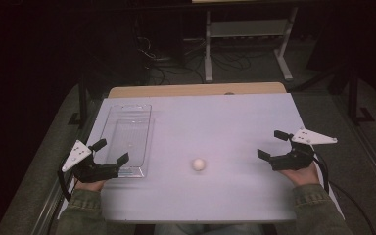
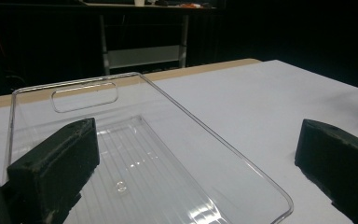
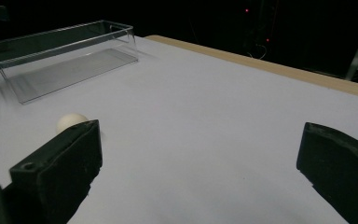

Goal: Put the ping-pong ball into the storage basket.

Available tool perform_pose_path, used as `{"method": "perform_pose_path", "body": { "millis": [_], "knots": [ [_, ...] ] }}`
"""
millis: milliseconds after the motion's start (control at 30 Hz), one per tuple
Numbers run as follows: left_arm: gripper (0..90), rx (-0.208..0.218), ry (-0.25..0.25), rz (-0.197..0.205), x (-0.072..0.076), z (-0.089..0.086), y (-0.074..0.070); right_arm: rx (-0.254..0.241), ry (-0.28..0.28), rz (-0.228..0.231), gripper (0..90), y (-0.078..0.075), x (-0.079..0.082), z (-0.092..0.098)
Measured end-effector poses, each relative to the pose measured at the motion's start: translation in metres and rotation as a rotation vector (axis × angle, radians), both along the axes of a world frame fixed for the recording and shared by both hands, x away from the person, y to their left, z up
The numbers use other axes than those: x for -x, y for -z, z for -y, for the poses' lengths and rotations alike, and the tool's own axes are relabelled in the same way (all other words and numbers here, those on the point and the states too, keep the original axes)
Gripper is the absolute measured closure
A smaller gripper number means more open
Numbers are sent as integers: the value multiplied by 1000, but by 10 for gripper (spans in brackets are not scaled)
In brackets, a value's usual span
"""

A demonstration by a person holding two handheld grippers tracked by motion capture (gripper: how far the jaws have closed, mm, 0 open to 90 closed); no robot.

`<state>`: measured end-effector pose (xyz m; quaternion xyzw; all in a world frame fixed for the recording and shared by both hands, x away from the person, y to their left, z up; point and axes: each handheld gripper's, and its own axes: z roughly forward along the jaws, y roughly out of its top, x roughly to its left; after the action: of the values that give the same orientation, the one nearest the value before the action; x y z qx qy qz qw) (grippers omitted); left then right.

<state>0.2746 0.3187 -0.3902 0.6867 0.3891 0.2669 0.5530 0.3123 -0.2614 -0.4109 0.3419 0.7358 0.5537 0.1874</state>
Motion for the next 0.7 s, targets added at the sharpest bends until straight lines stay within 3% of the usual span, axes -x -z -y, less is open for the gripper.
{"method": "perform_pose_path", "body": {
  "millis": [367, 700],
  "knots": [
    [0, -15, -18, -3, 5, 2, 0, 3, 15, 11, 0, -1, 3, 0],
    [0, -66, 6, 1, 0, 8, -16, 2, 15, 17, 0, -2, 5, 1]
  ]
}}
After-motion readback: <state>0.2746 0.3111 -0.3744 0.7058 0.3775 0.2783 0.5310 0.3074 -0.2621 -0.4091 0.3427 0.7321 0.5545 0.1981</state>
